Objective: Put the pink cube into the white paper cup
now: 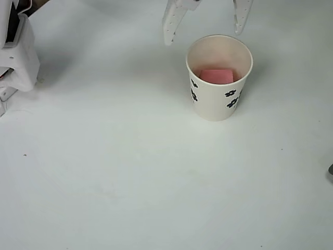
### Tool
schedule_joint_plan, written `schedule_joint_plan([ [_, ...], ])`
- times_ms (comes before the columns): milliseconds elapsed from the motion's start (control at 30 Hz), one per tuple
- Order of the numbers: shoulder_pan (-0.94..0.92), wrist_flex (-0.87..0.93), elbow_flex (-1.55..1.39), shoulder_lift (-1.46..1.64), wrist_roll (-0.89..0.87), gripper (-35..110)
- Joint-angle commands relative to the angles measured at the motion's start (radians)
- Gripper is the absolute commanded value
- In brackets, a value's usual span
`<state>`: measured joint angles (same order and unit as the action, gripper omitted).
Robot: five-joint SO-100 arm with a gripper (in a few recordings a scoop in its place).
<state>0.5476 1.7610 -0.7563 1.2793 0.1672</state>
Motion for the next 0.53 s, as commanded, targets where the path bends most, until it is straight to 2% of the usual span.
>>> schedule_joint_plan([
  [0,0.002,0.014,0.086,0.038,0.021,50],
  [500,0.008,0.014,0.089,0.029,0.025,50],
])
